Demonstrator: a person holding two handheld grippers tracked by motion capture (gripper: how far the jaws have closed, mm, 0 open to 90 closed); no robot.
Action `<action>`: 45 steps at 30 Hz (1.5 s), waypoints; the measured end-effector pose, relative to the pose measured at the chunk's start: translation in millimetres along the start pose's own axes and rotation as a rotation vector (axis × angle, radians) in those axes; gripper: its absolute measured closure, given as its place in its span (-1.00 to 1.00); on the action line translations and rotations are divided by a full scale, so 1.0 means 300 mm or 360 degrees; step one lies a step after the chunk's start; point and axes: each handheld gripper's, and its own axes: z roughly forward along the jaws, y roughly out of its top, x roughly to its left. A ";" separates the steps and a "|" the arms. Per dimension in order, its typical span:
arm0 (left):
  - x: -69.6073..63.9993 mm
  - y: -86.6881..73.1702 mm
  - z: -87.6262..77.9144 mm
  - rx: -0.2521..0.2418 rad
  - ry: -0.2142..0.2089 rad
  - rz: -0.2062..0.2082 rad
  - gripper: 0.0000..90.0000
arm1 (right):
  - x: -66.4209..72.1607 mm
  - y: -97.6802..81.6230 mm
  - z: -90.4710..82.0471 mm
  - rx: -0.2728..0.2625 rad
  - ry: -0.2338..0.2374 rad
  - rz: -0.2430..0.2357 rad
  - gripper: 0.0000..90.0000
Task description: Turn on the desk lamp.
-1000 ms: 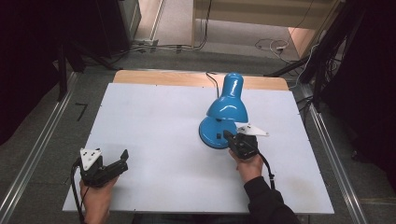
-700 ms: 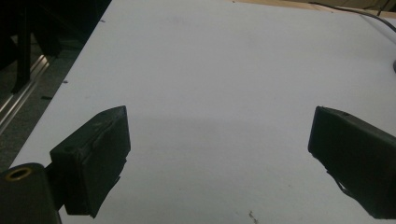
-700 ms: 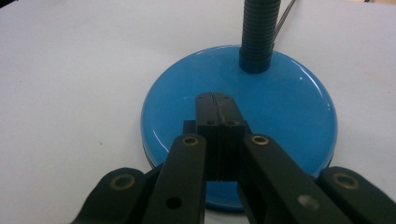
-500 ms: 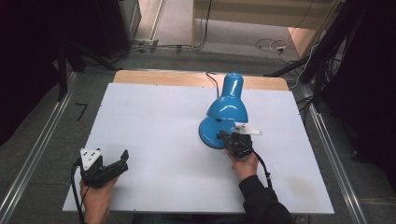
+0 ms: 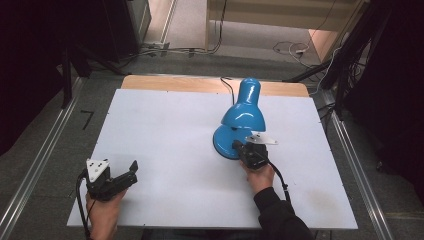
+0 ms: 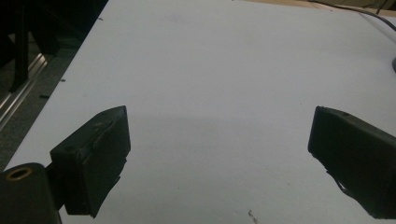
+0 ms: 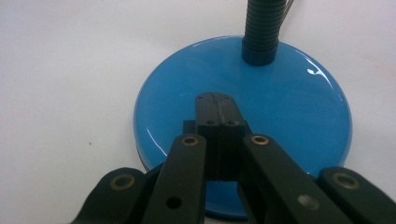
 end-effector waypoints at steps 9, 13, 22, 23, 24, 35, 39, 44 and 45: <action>0.000 -0.001 0.001 0.0004 -0.0004 -0.0003 -0.86 | 0.004 -0.001 0.000 -0.0002 -0.0003 0.0001 0.95; -0.001 -0.001 0.002 0.0006 -0.0008 -0.0003 -0.86 | 0.005 -0.001 0.001 -0.0003 -0.0005 0.0007 0.95; -0.001 -0.002 0.003 0.0007 -0.0007 -0.0008 -0.86 | 0.007 -0.005 0.002 -0.0005 -0.0017 0.0008 0.95; -0.001 -0.002 0.003 0.0010 -0.0007 -0.0007 -0.86 | 0.009 -0.005 0.002 -0.0005 -0.0020 0.0012 0.95; -0.001 -0.002 0.003 0.0010 -0.0007 -0.0007 -0.86 | 0.009 -0.005 0.002 -0.0005 -0.0020 0.0012 0.95; 0.001 -0.003 0.002 0.0015 -0.0013 -0.0015 -0.86 | 0.021 -0.013 0.002 -0.0022 -0.0055 -0.0033 0.95; 0.000 -0.003 0.003 0.0016 -0.0012 -0.0013 -0.86 | 0.047 -0.022 -0.001 -0.0019 -0.0078 -0.0100 0.95; 0.002 -0.003 0.001 0.0016 -0.0013 -0.0018 -0.86 | 0.037 -0.018 -0.004 -0.0003 -0.0050 -0.0062 0.95; 0.003 -0.003 0.002 0.0014 -0.0017 -0.0022 -0.86 | 0.033 -0.017 -0.005 0.0000 -0.0036 -0.0047 0.95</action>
